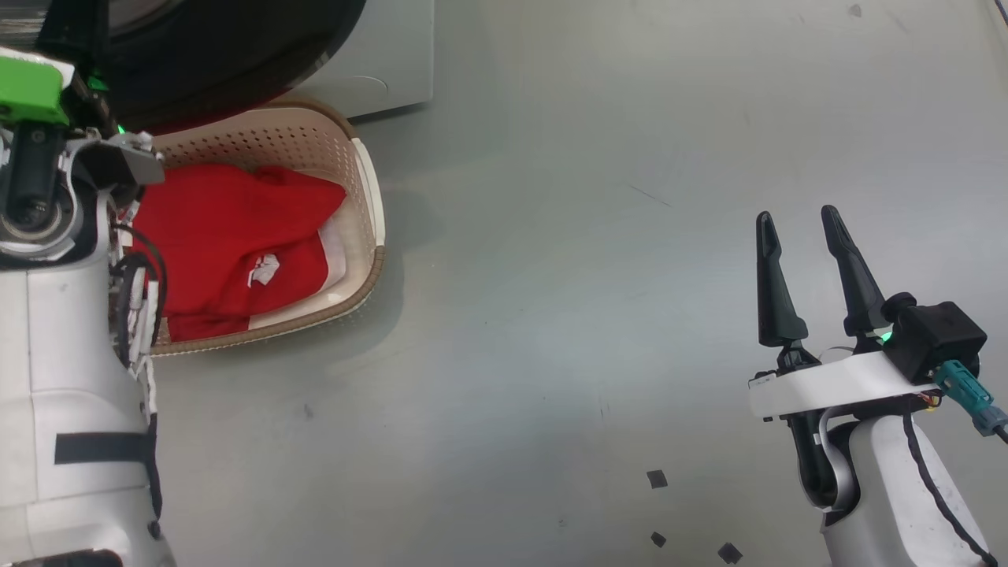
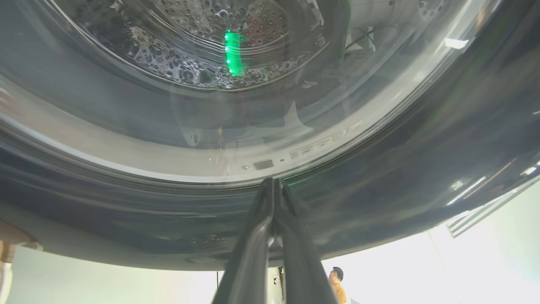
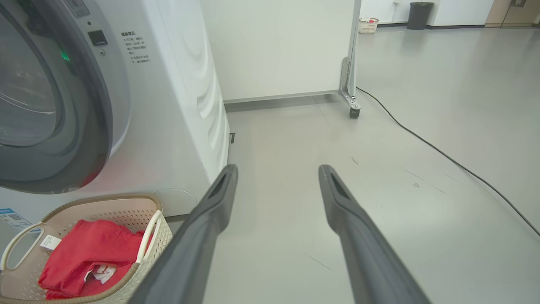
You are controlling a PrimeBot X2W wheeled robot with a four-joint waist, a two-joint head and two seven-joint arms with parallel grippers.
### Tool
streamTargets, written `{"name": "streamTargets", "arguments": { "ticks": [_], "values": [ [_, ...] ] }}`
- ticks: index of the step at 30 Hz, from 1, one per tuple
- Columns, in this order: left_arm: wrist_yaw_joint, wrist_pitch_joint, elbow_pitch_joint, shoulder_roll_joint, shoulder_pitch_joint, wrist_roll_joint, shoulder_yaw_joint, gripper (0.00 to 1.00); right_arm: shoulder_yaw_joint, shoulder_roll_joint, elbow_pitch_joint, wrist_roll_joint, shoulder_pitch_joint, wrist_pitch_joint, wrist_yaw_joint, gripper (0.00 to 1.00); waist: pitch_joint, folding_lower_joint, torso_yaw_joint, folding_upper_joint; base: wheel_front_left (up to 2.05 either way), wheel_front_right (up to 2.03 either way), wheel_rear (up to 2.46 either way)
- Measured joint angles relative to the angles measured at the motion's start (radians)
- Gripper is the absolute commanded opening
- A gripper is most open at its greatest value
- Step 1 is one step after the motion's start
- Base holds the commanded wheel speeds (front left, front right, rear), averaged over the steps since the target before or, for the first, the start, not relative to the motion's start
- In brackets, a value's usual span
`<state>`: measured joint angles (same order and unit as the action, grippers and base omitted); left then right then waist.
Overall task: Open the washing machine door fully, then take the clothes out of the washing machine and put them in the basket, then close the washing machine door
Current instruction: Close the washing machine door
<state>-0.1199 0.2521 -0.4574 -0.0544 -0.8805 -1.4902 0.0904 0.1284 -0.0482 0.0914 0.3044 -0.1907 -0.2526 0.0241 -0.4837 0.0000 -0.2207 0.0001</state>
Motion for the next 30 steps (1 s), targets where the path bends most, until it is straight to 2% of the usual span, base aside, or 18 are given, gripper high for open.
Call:
{"name": "streamTargets", "arguments": {
  "ticks": [1,2,4,5,6,24,30],
  "values": [
    [0.000,-0.002,0.006,0.001,0.017,-0.001,0.001,0.00,-0.003,-0.001,0.001,-0.001,0.000,0.000,0.000,1.00,0.004,0.0000,0.007,0.0000,0.00,0.00,0.00],
    [0.000,-0.004,0.016,0.001,0.034,-0.002,0.001,0.18,-0.005,-0.001,0.003,-0.002,0.000,0.000,0.000,1.00,0.008,0.0000,0.014,0.0000,0.00,0.00,0.00],
    [0.000,-0.010,0.032,0.001,0.066,-0.005,0.001,0.62,-0.012,-0.003,0.006,-0.006,0.000,0.000,0.000,1.00,0.018,0.0000,0.028,0.0000,0.00,0.00,0.00],
    [0.000,-0.011,0.047,0.003,0.084,-0.012,0.002,0.89,-0.015,-0.005,0.009,-0.007,0.000,0.000,0.000,1.00,0.023,0.0000,0.035,0.0000,0.00,0.00,0.00],
    [0.000,-0.018,0.055,0.005,0.100,-0.024,0.003,1.00,-0.018,-0.009,0.012,-0.008,0.000,0.000,0.000,1.00,0.029,0.0000,0.042,0.0000,0.00,0.00,0.00],
    [0.000,-0.114,0.279,0.016,0.442,-0.014,-0.043,1.00,-0.032,-0.031,0.057,-0.045,0.061,0.000,0.010,1.00,0.184,0.0000,0.139,0.0000,0.00,0.00,0.00],
    [0.000,-0.171,0.377,0.012,0.575,0.080,-0.083,1.00,-0.032,-0.035,0.069,-0.053,0.100,0.000,0.010,1.00,0.257,0.0000,0.167,0.0000,0.00,0.00,0.00]
  ]
}}
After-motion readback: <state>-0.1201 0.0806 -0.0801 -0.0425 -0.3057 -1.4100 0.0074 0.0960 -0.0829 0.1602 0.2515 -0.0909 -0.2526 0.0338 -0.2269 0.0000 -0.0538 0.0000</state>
